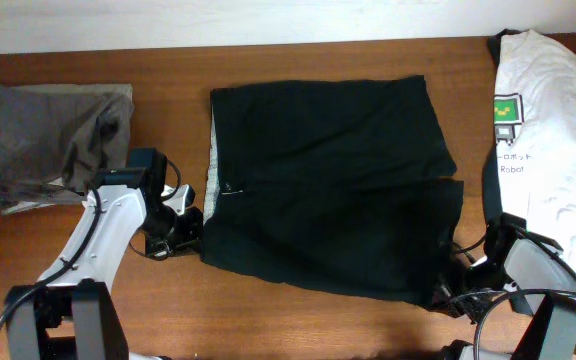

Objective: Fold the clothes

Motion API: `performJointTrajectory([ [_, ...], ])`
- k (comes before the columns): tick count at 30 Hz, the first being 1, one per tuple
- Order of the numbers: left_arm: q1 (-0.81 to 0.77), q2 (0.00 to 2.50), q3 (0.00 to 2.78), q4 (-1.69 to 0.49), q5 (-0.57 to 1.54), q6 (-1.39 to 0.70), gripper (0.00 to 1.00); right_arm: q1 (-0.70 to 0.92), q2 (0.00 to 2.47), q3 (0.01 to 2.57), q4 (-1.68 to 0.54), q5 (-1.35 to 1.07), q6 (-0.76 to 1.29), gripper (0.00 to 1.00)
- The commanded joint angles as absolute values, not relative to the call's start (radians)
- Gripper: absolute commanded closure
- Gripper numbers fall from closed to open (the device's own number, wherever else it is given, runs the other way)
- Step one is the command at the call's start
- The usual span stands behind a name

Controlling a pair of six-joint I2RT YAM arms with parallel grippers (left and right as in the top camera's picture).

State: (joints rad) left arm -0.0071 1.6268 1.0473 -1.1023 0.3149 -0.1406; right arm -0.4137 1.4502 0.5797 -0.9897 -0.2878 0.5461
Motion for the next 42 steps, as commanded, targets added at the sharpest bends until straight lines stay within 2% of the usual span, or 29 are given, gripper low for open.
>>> performJointTrajectory([
  [1,-0.006,1.608,1.063,-1.105,0.31,-0.149,1.0,-0.419,1.446,0.598,-0.998,-0.238,0.554,0.96],
  [5,-0.006,1.586,1.063,-1.144,0.314,-0.149,0.99,-0.419,1.366,0.801,-1.161,-0.223,0.466,0.96],
  [7,-0.006,1.498,1.063,-1.172,0.356,-0.152,0.99,-0.419,1.269,0.947,-1.27,-0.215,0.444,0.96],
  [11,-0.006,1.169,1.072,-1.352,0.379,-0.243,0.99,-0.419,1.074,1.269,-1.467,-0.165,0.442,0.96],
  [14,-0.006,0.953,1.11,-1.366,0.318,-0.351,1.0,-0.419,1.087,1.472,-1.485,-0.172,0.464,0.96],
  [16,-0.006,0.926,1.114,-1.229,0.242,-0.378,0.99,-0.419,1.201,1.485,-1.322,-0.272,0.473,0.96],
  [18,-0.006,1.021,1.114,-1.085,0.173,-0.377,1.0,-0.393,1.357,1.485,-1.144,-0.365,0.472,0.96],
  [24,-0.006,1.441,1.115,-0.914,0.047,-0.344,1.0,-0.206,1.833,1.485,-0.662,-0.499,0.472,0.96],
  [26,-0.006,1.523,1.115,-0.865,-0.039,-0.344,1.0,-0.164,1.906,1.485,-0.546,-0.498,0.472,0.96],
  [30,-0.006,1.586,1.115,-0.717,-0.05,-0.32,0.99,-0.143,1.96,1.485,-0.45,-0.459,0.514,0.96],
  [31,-0.006,1.594,1.115,-0.715,-0.068,-0.32,0.84,-0.143,1.962,1.485,-0.44,-0.456,0.507,0.69],
  [32,-0.004,1.594,1.116,-0.728,-0.111,-0.32,0.63,-0.155,1.956,1.486,-0.445,-0.457,0.454,0.2],
  [34,0.019,1.573,1.173,-0.808,-0.113,-0.292,0.49,-0.229,1.93,1.487,-0.522,-0.46,0.407,0.2],
  [36,0.025,1.535,1.248,-0.877,-0.109,-0.235,0.47,-0.291,1.911,1.487,-0.661,-0.538,0.339,0.28],
  [37,0.019,1.509,1.27,-0.871,-0.032,-0.179,0.53,-0.302,1.909,1.487,-0.78,-0.559,0.299,0.36],
  [39,-0.012,1.509,1.267,-0.841,0.133,-0.069,0.69,-0.281,1.91,1.479,-1.031,-0.495,0.205,0.44],
  [40,-0.044,1.53,1.253,-0.826,0.151,-0.018,0.73,-0.252,1.91,1.472,-1.14,-0.384,0.206,0.45],
  [42,-0.086,1.601,1.229,-0.792,0.154,0.078,0.74,-0.199,1.911,1.445,-1.208,-0.252,0.218,0.45],
])
